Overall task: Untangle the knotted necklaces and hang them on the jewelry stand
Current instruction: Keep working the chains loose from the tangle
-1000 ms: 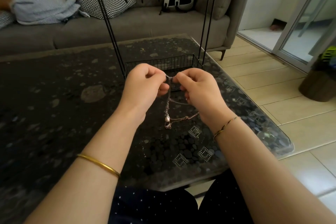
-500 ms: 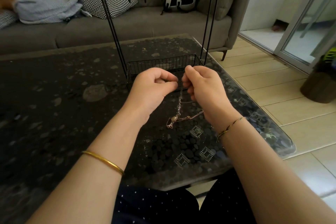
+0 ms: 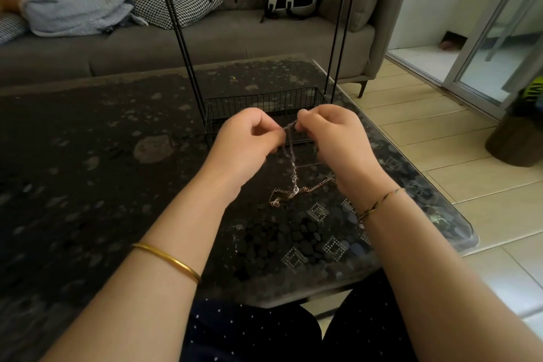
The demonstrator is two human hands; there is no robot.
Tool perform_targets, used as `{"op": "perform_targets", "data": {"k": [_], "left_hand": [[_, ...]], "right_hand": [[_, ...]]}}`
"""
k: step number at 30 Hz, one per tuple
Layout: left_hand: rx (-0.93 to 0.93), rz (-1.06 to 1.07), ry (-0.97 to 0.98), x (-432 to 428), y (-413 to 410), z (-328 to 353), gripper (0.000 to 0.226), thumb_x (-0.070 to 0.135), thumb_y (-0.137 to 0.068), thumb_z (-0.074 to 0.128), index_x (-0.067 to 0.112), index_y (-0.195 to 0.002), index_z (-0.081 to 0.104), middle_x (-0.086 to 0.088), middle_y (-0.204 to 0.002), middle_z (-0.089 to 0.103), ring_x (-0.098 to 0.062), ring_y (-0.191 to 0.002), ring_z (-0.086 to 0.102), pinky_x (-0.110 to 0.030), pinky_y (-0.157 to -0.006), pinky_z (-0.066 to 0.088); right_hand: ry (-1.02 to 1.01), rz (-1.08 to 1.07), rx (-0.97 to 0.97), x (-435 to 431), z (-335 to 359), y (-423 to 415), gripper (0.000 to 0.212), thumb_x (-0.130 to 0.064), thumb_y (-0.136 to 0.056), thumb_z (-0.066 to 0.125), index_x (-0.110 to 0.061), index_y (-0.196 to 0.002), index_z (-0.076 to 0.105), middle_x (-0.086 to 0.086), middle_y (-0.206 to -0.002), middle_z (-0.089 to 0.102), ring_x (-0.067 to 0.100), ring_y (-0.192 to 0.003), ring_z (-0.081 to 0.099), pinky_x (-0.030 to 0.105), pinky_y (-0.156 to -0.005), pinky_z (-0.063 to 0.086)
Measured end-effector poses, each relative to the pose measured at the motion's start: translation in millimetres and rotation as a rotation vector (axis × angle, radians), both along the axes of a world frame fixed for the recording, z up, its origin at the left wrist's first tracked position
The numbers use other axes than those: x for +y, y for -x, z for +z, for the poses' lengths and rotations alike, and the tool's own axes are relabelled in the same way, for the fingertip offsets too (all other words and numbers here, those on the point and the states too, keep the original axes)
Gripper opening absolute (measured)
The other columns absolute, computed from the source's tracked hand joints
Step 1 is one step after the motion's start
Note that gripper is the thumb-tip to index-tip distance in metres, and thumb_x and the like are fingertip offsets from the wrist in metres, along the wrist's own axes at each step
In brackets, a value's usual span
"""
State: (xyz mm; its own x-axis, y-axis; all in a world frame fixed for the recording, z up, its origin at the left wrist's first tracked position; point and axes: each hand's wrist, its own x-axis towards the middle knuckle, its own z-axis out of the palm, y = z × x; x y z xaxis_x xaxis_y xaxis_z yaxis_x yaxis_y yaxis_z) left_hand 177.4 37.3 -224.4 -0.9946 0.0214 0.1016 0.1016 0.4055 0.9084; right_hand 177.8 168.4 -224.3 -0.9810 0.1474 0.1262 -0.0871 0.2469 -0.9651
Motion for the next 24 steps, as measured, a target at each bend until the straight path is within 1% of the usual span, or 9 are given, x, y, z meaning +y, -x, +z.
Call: {"op": "perform_targets", "data": {"k": [2, 6, 8, 10, 12, 15, 19, 22, 24], "left_hand": [[-0.03, 0.01, -0.059, 0.2, 0.5, 1.2, 0.005, 0.015, -0.091, 0.059, 0.017, -0.088, 0.062, 0.001, -0.091, 0.07, -0.011, -0.087, 0.066, -0.026, -0.072, 0.054], [-0.055, 0.018, -0.15, 0.4, 0.5, 1.8, 0.008, 0.014, -0.094, 0.054, 0.017, -0.09, 0.061, 0.003, -0.09, 0.071, -0.009, -0.086, 0.068, -0.027, -0.073, 0.055], [-0.045, 0.026, -0.157, 0.5, 0.0, 2.2, 0.009, 0.014, -0.094, 0.053, 0.018, -0.09, 0.06, 0.003, -0.088, 0.07, -0.01, -0.085, 0.068, -0.027, -0.072, 0.054], [-0.033, 0.03, -0.161, 0.6, -0.4, 3.1, 0.009, 0.014, -0.094, 0.054, 0.018, -0.089, 0.06, 0.004, -0.084, 0.069, -0.011, -0.083, 0.067, -0.027, -0.072, 0.054], [-0.033, 0.035, -0.155, 0.6, -0.4, 3.5, 0.009, 0.014, -0.094, 0.054, 0.019, -0.09, 0.061, 0.004, -0.083, 0.068, -0.011, -0.081, 0.065, -0.027, -0.072, 0.053], [-0.033, 0.024, -0.142, 0.6, -0.4, 3.1, 0.008, 0.015, -0.094, 0.055, 0.018, -0.092, 0.062, 0.003, -0.086, 0.067, -0.012, -0.083, 0.064, -0.027, -0.071, 0.051], [0.008, 0.02, -0.12, -0.4, -0.4, 2.3, 0.009, 0.012, -0.093, 0.058, 0.021, -0.091, 0.061, 0.004, -0.084, 0.068, -0.006, -0.079, 0.065, -0.019, -0.066, 0.049], [0.066, 0.032, -0.099, -1.5, 0.2, 1.6, 0.013, 0.009, -0.091, 0.06, 0.022, -0.092, 0.059, 0.002, -0.083, 0.068, 0.0, -0.072, 0.065, -0.01, -0.061, 0.047], [0.088, 0.036, -0.09, -2.3, 0.3, 1.4, 0.013, 0.008, -0.091, 0.061, 0.022, -0.093, 0.059, 0.001, -0.083, 0.068, 0.002, -0.071, 0.065, -0.009, -0.062, 0.048]], "right_hand": [[-0.031, 0.009, -0.003, 1.0, -0.7, -1.3, 0.023, -0.023, -0.089, 0.059, -0.001, -0.084, 0.064, 0.002, -0.073, 0.061, 0.007, -0.056, 0.046, 0.021, -0.052, 0.038], [-0.06, 0.037, 0.031, 0.7, -1.6, -2.8, 0.008, -0.019, -0.086, 0.064, -0.014, -0.08, 0.067, -0.002, -0.077, 0.066, 0.003, -0.063, 0.053, 0.015, -0.057, 0.047], [-0.032, 0.06, 0.028, 0.5, -2.4, -2.4, 0.006, -0.017, -0.085, 0.065, -0.016, -0.08, 0.068, -0.004, -0.077, 0.067, 0.0, -0.063, 0.054, 0.011, -0.054, 0.046], [-0.022, 0.071, 0.019, -0.5, -3.2, -2.3, 0.004, -0.016, -0.085, 0.066, -0.016, -0.082, 0.069, -0.005, -0.075, 0.065, 0.0, -0.057, 0.048, 0.01, -0.049, 0.04], [-0.013, 0.071, 0.021, -0.8, -3.5, -2.3, 0.005, -0.017, -0.085, 0.065, -0.016, -0.086, 0.07, -0.004, -0.073, 0.062, 0.003, -0.057, 0.045, 0.011, -0.049, 0.037], [-0.001, 0.083, 0.025, 0.0, -3.1, -2.7, 0.008, -0.016, -0.086, 0.065, -0.018, -0.089, 0.072, 0.003, -0.076, 0.064, 0.007, -0.061, 0.046, 0.013, -0.05, 0.04], [-0.005, 0.088, 0.032, -0.4, -2.4, -2.9, 0.006, -0.015, -0.082, 0.069, -0.018, -0.086, 0.073, 0.014, -0.08, 0.067, 0.012, -0.066, 0.05, 0.024, -0.064, 0.05], [-0.043, 0.092, 0.03, 0.8, -2.4, -2.8, 0.007, -0.011, -0.081, 0.069, -0.018, -0.079, 0.069, -0.001, -0.063, 0.056, 0.0, -0.051, 0.041, 0.014, -0.052, 0.041], [-0.062, 0.085, 0.04, 2.0, -2.3, -2.3, 0.012, -0.009, -0.082, 0.066, -0.019, -0.076, 0.066, -0.009, -0.056, 0.047, -0.002, -0.044, 0.037, 0.011, -0.047, 0.036]]}}
